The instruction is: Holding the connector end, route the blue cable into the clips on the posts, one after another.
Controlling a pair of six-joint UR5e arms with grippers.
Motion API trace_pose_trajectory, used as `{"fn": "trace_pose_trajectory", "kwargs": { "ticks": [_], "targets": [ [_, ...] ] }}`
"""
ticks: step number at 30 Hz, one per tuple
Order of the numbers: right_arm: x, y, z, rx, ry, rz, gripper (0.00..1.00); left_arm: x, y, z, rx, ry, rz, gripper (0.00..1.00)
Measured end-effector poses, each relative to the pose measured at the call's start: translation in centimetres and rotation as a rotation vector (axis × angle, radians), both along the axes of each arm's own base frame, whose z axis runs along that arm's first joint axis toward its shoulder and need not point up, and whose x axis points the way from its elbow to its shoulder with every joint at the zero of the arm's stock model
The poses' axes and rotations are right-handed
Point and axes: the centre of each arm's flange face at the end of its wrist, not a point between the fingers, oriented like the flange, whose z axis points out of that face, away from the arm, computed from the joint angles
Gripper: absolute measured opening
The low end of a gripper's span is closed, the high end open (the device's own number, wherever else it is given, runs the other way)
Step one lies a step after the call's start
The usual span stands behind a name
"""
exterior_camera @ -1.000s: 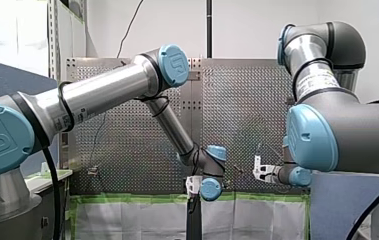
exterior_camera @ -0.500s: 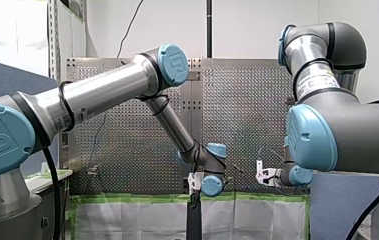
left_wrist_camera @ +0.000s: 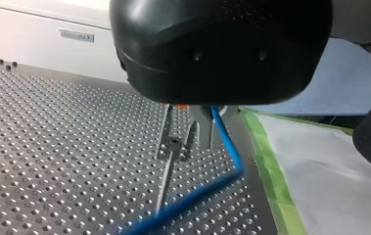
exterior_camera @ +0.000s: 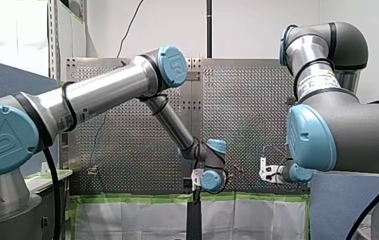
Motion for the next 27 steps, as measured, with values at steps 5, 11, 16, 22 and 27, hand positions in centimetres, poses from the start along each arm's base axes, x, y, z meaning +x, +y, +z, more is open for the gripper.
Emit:
{"fn": "trace_pose_trajectory", "kwargs": {
  "ticks": [5,11,16,22,27],
  "targets": [
    [0.0,-1.1,0.5,-0.018,-0.01,-0.005,0.0,1.1,0.8,-0.6,-0.003,0.009,0.006,0.02],
    [-0.1,-1.8,0.8,-0.031,-0.022,-0.011,0.0,3.3,1.6,-1.0,-0.018,0.018,0.025,0.02],
    [-0.3,-2.3,1.0,-0.036,-0.027,-0.017,0.0,3.8,1.1,-0.6,-0.027,0.014,0.021,0.02],
    [-0.8,-2.7,1.1,-0.039,-0.032,-0.029,0.0,3.3,0.3,-0.4,-0.037,0.006,-0.002,0.02],
    [-1.1,-3.1,1.2,-0.041,-0.034,-0.04,0.0,2.7,-0.4,-0.4,-0.045,0.003,-0.03,0.02]
  ]
}}
